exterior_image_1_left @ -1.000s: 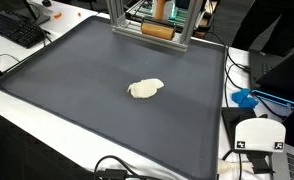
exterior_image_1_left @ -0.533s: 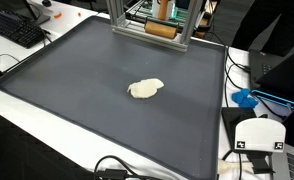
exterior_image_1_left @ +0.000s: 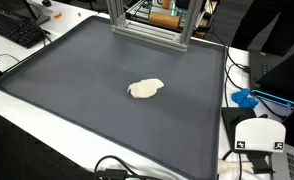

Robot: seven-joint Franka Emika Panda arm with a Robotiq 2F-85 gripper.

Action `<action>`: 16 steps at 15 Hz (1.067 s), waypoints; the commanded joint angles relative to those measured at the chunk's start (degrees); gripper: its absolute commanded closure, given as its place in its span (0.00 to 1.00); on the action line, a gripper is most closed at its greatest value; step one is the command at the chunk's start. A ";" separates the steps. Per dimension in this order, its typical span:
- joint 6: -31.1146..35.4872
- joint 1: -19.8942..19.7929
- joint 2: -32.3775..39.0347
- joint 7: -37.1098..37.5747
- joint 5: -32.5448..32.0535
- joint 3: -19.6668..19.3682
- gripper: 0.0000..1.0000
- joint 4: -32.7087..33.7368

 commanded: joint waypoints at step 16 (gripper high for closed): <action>-0.49 -0.39 -11.81 -0.12 4.82 1.04 0.65 -13.46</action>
